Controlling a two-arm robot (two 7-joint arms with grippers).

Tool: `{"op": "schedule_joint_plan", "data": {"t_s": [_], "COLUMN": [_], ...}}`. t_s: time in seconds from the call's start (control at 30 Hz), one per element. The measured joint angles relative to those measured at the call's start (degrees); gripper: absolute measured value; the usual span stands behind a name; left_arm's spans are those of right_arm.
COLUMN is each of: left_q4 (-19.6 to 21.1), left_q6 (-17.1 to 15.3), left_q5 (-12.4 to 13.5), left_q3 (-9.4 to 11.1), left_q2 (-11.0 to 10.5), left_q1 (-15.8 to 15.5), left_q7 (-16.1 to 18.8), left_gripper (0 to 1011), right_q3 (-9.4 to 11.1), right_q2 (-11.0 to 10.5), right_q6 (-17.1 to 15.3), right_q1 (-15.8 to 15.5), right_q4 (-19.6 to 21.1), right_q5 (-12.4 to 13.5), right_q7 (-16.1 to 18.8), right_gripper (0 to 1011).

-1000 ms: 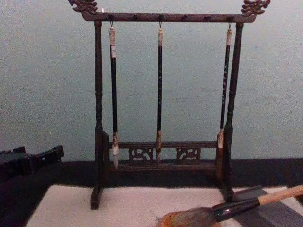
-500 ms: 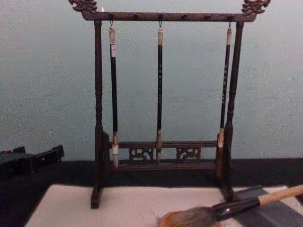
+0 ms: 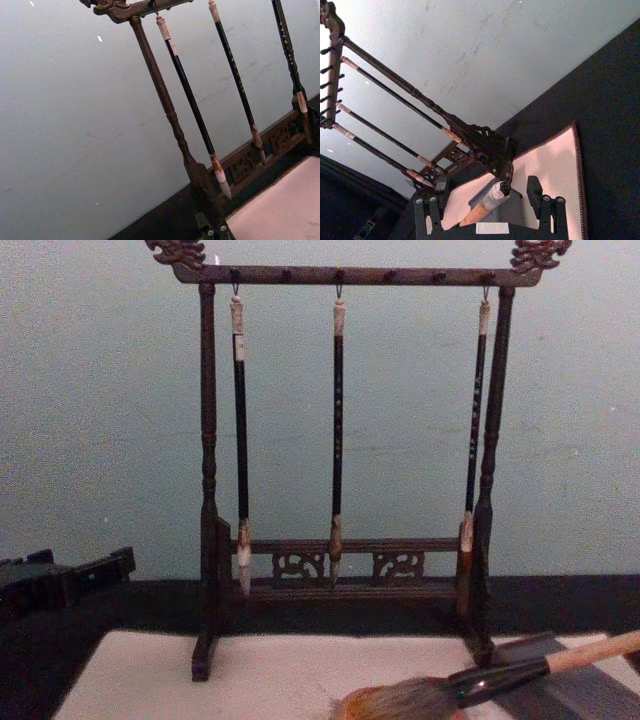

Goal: Pick up the brush from the inkstone, write on the paper, then place the brush back to its original position.

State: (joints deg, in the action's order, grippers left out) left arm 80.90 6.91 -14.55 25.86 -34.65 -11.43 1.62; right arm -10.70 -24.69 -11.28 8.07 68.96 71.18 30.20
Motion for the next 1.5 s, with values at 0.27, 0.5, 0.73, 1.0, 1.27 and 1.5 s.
{"op": "schedule_joint_plan", "data": {"t_s": [0.27,0.5,0.73,1.0,1.27,1.5], "left_q4": [0.0,0.0,0.0,0.0,0.0,0.0], "left_q6": [0.0,0.0,0.0,0.0,0.0,0.0], "left_q5": [0.0,0.0,0.0,0.0,0.0,0.0], "left_q3": [0.0,0.0,0.0,0.0,0.0,0.0], "left_q2": [0.0,0.0,0.0,0.0,0.0,0.0], "left_q1": [0.0,0.0,0.0,0.0,0.0,0.0], "left_q7": [0.0,0.0,0.0,0.0,0.0,0.0], "left_gripper": [1002,1000,1002,1002,1002,1002], "right_q3": [-0.6,-1.6,-2.5,-3.3,-4.2,-4.9], "right_q2": [-0.1,-0.4,-0.8,-1.0,-1.3,-1.5], "right_q6": [-0.8,-1.0,-1.1,-1.7,-2.2,-2.6], "right_q1": [0.1,0.7,1.5,2.0,2.4,2.6], "right_q4": [-0.1,-0.2,-0.8,-1.6,-1.7,-1.7], "right_q5": [1.9,3.0,4.2,5.8,7.4,8.8], "right_q7": [-1.1,-1.9,-1.8,-1.3,-2.1,-2.7], "right_gripper": [1008,1008,1008,1008,1008,1008]}}
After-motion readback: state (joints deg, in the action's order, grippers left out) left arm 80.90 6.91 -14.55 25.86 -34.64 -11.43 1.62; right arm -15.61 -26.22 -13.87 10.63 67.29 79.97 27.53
